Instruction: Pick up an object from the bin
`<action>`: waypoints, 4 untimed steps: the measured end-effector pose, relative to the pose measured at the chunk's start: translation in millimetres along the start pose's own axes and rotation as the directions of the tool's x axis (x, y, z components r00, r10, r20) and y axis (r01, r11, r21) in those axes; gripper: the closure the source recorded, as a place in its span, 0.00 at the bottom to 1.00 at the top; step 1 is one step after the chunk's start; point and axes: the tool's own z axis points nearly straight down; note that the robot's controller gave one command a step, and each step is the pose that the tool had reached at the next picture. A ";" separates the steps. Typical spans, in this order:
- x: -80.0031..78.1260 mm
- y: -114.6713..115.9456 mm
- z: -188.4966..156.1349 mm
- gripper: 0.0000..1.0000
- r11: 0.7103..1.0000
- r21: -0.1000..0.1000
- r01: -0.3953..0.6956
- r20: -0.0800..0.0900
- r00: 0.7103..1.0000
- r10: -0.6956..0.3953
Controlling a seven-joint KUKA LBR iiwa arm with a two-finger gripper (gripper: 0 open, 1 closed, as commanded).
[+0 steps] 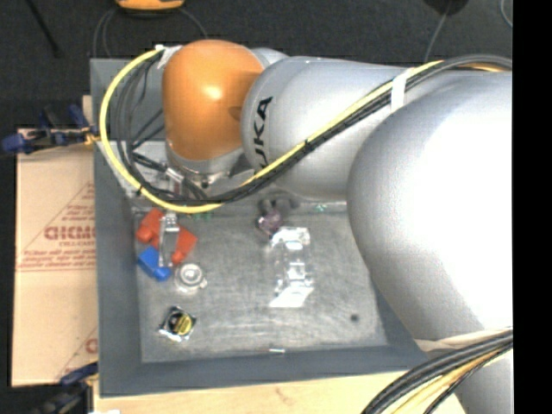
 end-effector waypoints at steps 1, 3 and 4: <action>-11.9 -43.9 80.1 0.00 0.997 0.002 -0.081 0.002 0.997 0.081; -25.2 -42.6 92.2 1.00 1.000 -0.003 -0.028 0.016 0.999 0.028; 5.2 -97.3 -94.3 1.00 0.925 0.008 0.381 0.015 0.925 -0.381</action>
Offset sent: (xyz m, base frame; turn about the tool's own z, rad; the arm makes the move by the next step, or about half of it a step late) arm 0.0118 -0.0404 -0.0760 0.0815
